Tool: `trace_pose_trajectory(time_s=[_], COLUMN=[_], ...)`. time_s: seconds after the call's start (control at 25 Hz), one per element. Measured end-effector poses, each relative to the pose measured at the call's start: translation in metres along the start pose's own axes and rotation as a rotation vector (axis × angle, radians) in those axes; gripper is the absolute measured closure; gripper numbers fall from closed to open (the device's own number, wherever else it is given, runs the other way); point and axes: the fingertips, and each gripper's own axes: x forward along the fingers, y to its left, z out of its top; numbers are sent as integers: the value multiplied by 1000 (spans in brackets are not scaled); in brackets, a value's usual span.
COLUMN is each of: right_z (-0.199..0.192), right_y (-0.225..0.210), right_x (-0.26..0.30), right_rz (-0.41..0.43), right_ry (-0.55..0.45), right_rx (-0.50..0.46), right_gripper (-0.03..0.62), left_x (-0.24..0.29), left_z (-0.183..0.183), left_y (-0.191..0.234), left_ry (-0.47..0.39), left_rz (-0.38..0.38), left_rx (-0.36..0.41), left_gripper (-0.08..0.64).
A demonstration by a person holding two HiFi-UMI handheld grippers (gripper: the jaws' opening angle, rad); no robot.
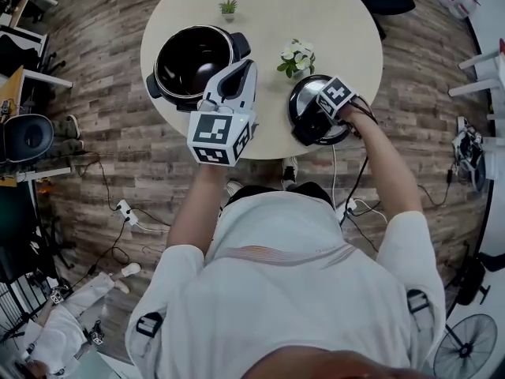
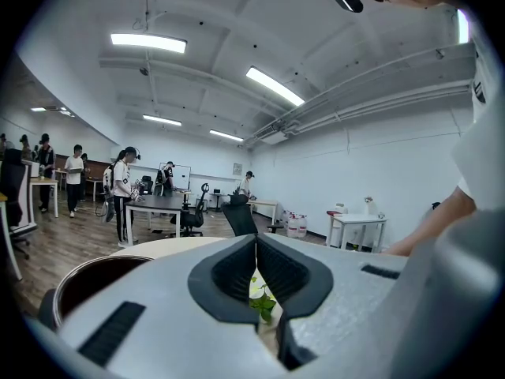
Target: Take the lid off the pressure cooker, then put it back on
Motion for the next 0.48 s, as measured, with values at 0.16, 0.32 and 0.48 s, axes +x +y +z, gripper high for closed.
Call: trace_pose_trajectory(time_s=[0.16,0.32,0.48], right_z=[5,7,8], right_y=[-2,-1,-1], right_x=[9,8,7], right_rz=[-27,-28,-30], right_ry=[15,17,15], right_rx=[-20,-21,-9], right_gripper=[304,304,301], left_x=[-3,-5,-4], left_z=[-4,-4,-3], left_y=[5,6,7], left_ry=[6,8,4], left_rz=[12,17,14], left_rx=[-2,-6,-9], left_gripper=[552,552,552])
